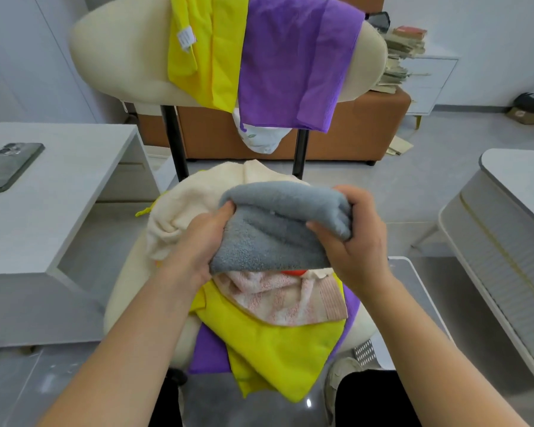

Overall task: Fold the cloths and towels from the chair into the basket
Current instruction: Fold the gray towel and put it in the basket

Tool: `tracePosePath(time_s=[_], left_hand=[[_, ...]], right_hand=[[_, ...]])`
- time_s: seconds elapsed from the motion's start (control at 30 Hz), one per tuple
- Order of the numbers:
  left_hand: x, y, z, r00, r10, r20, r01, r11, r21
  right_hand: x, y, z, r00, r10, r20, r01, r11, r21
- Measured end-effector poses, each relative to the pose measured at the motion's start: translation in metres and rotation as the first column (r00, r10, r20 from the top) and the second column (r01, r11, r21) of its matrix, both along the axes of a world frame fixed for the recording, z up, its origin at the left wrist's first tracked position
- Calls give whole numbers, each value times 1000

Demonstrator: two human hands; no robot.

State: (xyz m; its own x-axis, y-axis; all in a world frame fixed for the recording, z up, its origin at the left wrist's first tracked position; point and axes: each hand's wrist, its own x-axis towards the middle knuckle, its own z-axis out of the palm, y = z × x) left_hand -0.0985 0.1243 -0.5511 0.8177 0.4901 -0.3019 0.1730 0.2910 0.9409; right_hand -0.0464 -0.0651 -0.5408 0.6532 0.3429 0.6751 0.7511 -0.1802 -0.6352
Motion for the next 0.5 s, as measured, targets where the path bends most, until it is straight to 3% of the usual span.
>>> tracePosePath(time_s=[0.03, 0.07, 0.1, 0.13, 0.17, 0.23, 0.33, 0.5], left_hand=[[-1, -4, 2, 993, 86, 82, -107, 948, 301], [-6, -8, 5, 960, 120, 254, -252, 766, 591], [-11, -11, 7, 908, 27, 418, -359, 566, 742], [-15, -13, 7, 860, -116, 497, -404, 438, 803], [-18, -14, 6, 823, -228, 520, -422, 368, 829], [-19, -13, 2, 789, -341, 511, -439, 268, 857], [-21, -17, 0, 740, -434, 514, -478, 198, 856], [-25, -21, 1, 662, -535, 525, -503, 201, 840]], right_hand=[[3, 2, 0, 988, -34, -150, 45, 997, 70], [6, 5, 2, 939, -42, -342, 89, 988, 124], [10, 7, 0, 850, -40, -525, 137, 979, 148], [15, 8, 0, 740, -46, -671, 177, 976, 128], [20, 8, -2, 614, -52, -788, 182, 980, 78], [23, 5, -4, 323, 50, -945, 98, 992, 86], [22, -3, -7, -43, 249, -968, -33, 968, 250], [21, -7, -12, -150, 247, -957, -132, 955, 267]])
